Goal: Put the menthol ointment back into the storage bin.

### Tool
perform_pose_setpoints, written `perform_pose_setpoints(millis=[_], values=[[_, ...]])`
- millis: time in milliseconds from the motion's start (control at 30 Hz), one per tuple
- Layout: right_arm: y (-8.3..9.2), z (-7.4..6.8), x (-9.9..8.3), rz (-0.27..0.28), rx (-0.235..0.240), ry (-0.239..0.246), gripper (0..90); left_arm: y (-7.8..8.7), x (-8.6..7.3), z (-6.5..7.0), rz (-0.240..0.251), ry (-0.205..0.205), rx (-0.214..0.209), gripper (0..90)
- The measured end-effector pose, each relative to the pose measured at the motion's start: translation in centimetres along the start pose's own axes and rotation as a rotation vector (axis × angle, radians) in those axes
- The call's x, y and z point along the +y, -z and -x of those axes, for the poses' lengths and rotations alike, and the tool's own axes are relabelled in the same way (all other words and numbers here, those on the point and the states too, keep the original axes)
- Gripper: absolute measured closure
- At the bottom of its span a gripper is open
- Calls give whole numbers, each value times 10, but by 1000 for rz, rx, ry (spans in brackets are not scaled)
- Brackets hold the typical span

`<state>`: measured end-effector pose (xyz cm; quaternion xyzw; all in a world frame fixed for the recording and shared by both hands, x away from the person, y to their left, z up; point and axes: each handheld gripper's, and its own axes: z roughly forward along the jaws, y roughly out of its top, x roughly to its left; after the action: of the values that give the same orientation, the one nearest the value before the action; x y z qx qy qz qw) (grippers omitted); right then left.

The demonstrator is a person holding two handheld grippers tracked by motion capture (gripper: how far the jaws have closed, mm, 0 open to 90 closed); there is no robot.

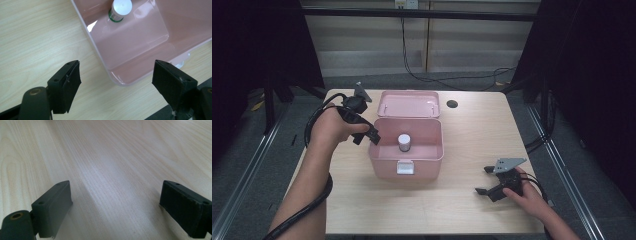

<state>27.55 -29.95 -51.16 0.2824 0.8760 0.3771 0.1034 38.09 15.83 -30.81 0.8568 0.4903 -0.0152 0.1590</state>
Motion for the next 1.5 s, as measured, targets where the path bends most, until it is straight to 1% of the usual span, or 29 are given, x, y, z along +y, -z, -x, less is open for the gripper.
perform_pose_setpoints(millis=[100,167,233,333,400,500,667,733,800,867,967,1000,1100,1233,1367,1433,1467,1500], values=[[0,0,0,0,0,0,99,1,-5,-4,8,11,-1,222],[0,0,0,0,0,-1,99,1,-6,-5,5,7,-1,222],[0,0,0,0,0,0,98,1,-11,-8,20,15,-6,222],[0,0,0,0,0,-1,98,2,-16,-12,19,11,-5,222],[0,0,0,0,-1,-1,98,1,-20,-15,21,15,-6,222],[0,0,0,0,0,0,99,0,-24,-18,27,17,0,222],[0,0,0,1,-1,-2,99,-3,-33,-22,33,16,-3,222],[0,0,0,1,-1,-1,99,-4,-36,-24,37,23,-6,222],[0,0,0,1,-2,-1,99,-6,-39,-26,40,20,-9,222],[0,0,0,2,-2,-2,99,-8,-41,-27,40,26,-10,222],[0,0,0,1,-2,-1,98,-13,-46,-29,42,13,-15,222],[0,0,0,2,-1,-1,98,-13,-46,-29,42,13,-15,222],[0,0,0,1,-2,-1,98,-20,-51,-31,46,23,-24,222],[0,0,0,2,-2,0,99,-28,-57,-34,50,22,-31,222],[0,0,0,2,-2,0,98,-34,-62,-36,56,20,-30,222],[0,0,0,2,-3,-1,98,-38,-64,-37,63,12,-41,222],[0,0,0,0,-1,-3,99,-38,-64,-37,63,12,-41,222],[0,0,0,0,-2,-4,99,-43,-67,-38,68,18,-50,222]])
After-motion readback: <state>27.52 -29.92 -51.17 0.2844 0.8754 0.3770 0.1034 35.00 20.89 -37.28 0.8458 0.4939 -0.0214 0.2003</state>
